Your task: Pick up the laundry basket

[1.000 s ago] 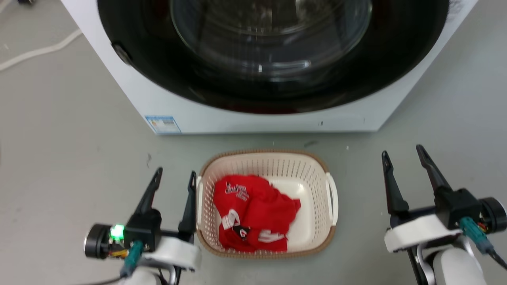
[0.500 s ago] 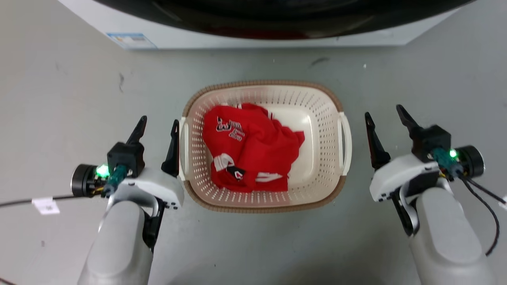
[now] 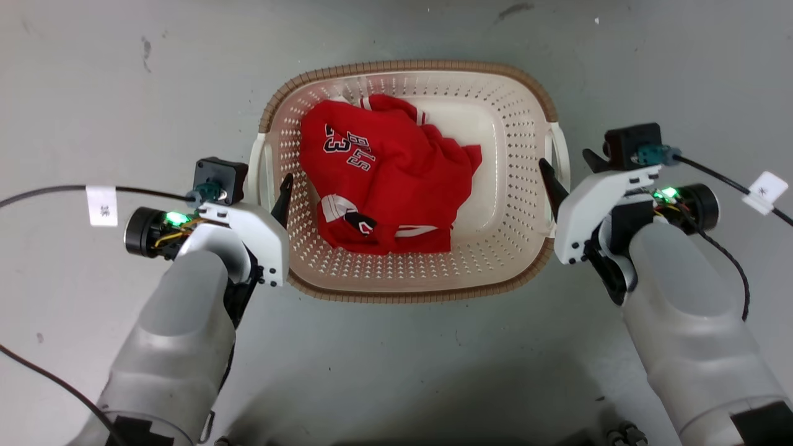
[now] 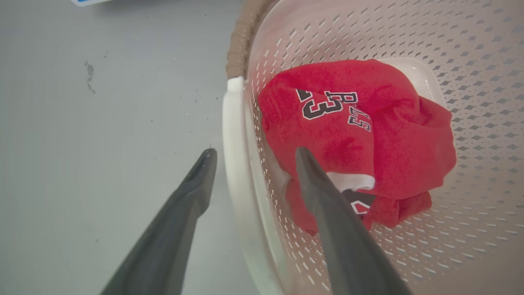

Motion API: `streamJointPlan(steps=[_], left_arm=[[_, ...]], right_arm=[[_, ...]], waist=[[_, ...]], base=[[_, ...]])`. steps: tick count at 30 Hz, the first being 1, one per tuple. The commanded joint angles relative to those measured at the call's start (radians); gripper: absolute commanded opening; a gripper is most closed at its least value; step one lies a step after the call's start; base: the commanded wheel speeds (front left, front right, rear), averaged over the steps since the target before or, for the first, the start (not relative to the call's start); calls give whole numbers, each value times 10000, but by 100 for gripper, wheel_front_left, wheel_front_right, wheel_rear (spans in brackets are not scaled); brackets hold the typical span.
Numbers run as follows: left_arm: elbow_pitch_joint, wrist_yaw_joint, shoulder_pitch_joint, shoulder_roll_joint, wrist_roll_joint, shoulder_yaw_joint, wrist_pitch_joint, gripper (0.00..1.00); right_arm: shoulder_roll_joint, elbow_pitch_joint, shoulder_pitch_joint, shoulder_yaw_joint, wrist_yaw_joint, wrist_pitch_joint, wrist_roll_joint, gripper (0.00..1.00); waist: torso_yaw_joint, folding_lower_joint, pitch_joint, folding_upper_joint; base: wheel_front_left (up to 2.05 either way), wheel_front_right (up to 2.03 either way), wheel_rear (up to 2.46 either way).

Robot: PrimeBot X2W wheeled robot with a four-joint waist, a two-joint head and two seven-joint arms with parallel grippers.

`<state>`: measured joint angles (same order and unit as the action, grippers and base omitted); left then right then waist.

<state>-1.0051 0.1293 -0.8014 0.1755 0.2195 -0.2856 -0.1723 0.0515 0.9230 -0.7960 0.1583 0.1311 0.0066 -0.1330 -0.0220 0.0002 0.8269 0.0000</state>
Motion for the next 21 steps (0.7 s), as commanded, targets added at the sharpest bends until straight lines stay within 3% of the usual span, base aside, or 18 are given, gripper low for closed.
streamJointPlan(steps=[1,15,21], left_arm=[[-155,4,-236,166,210,-221,76,100],[-200,10,-1174,936,2975,-3485,1492,100],[24,11,-1321,1264,4051,-4581,1802,100]], right_arm=[[-27,165,-369,212,-7,99,-185,100],[-8,2036,-1856,1886,-7,1597,-1373,100],[-9,2578,-2193,2251,-7,1647,-1325,100]], waist=[[-2,-2,184,0],[22,-2,740,0],[55,-2,893,0]], base=[[0,0,0],[0,0,0],[0,0,0]])
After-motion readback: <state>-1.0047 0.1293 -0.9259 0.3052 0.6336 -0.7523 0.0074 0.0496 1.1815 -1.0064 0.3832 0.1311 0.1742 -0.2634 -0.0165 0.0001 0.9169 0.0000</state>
